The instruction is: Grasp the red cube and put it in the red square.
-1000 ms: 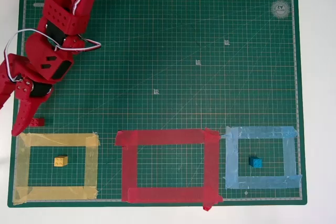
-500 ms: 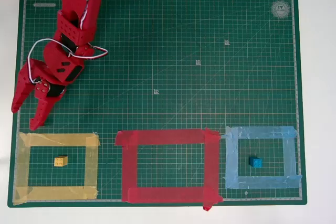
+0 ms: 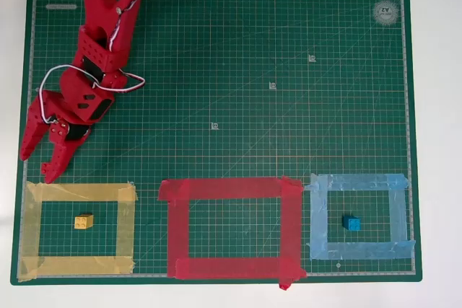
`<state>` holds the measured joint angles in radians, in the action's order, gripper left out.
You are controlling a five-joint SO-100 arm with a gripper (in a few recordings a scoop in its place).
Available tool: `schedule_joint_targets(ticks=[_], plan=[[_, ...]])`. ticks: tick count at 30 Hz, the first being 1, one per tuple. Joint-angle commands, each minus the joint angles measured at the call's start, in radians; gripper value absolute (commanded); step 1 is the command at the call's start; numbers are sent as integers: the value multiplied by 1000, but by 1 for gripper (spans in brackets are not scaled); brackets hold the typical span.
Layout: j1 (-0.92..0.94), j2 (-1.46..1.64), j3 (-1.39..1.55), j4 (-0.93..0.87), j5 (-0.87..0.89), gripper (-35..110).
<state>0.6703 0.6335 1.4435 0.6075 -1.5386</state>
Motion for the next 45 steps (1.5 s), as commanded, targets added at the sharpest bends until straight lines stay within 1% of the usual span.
schedule_joint_targets(ticks=[1,11,45], plan=[[29,14,-74,-3,-15,26],[28,-37,-147,-35,-15,26],[14,-107,-161,-37,-26,26]])
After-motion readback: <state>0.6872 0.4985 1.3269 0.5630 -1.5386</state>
